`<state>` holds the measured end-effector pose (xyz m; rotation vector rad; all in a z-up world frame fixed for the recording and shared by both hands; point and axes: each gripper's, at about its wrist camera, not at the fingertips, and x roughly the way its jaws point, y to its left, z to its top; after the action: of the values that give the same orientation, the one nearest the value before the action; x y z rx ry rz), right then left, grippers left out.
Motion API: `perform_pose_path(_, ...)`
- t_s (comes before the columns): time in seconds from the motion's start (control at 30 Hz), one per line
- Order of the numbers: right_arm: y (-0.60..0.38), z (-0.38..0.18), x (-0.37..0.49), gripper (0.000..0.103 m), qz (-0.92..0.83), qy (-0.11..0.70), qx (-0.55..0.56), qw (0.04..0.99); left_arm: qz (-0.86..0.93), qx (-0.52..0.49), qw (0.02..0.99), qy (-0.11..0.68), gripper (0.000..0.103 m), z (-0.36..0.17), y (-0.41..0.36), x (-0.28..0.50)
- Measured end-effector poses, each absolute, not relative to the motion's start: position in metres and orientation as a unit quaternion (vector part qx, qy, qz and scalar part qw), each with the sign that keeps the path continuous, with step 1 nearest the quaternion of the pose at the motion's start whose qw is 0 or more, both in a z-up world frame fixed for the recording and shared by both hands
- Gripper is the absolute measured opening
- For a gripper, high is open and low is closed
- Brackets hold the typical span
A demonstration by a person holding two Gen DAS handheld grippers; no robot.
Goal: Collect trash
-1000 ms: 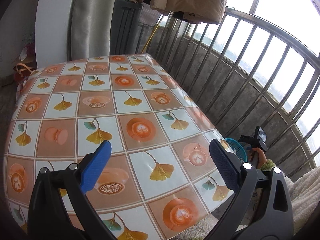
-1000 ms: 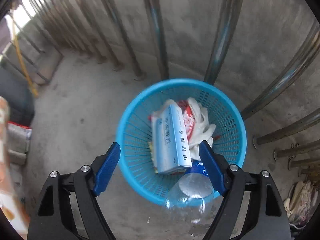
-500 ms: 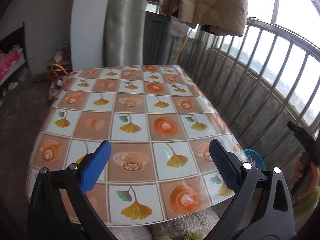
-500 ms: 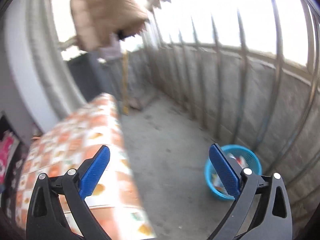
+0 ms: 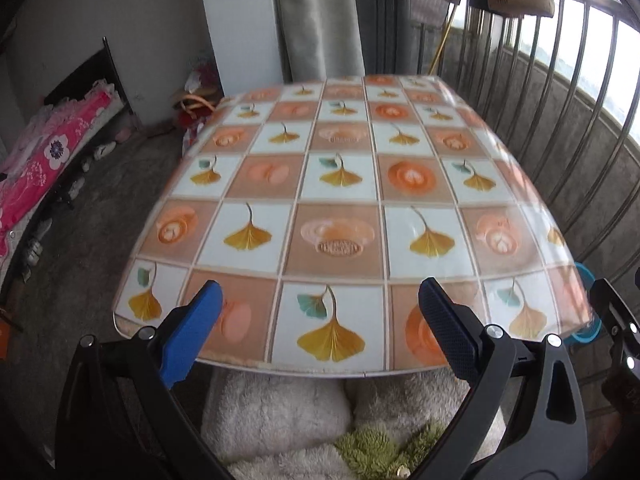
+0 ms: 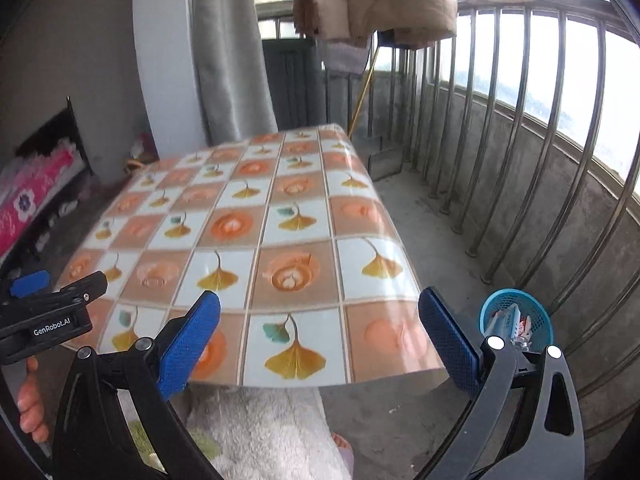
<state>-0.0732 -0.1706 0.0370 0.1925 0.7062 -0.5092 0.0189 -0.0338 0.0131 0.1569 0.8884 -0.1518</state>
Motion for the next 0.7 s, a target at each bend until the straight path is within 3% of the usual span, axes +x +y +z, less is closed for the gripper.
perform_pose_path(0.2, -0.186, 0.003, -0.077, 0.097, -0.263, 0.403, 0.125, 0.868, -0.070, 0.118, 0.879, 0.456, 0.094, -0.006, -0.044, 0.007)
perform_pose_path(0.7, -0.208, -0.002, -0.089, 0.097, -0.314, 0.408, 0.133, 0.847, -0.099, 0.110, 0.873, 0.465, 0.094, -0.004, -0.055, 0.010)
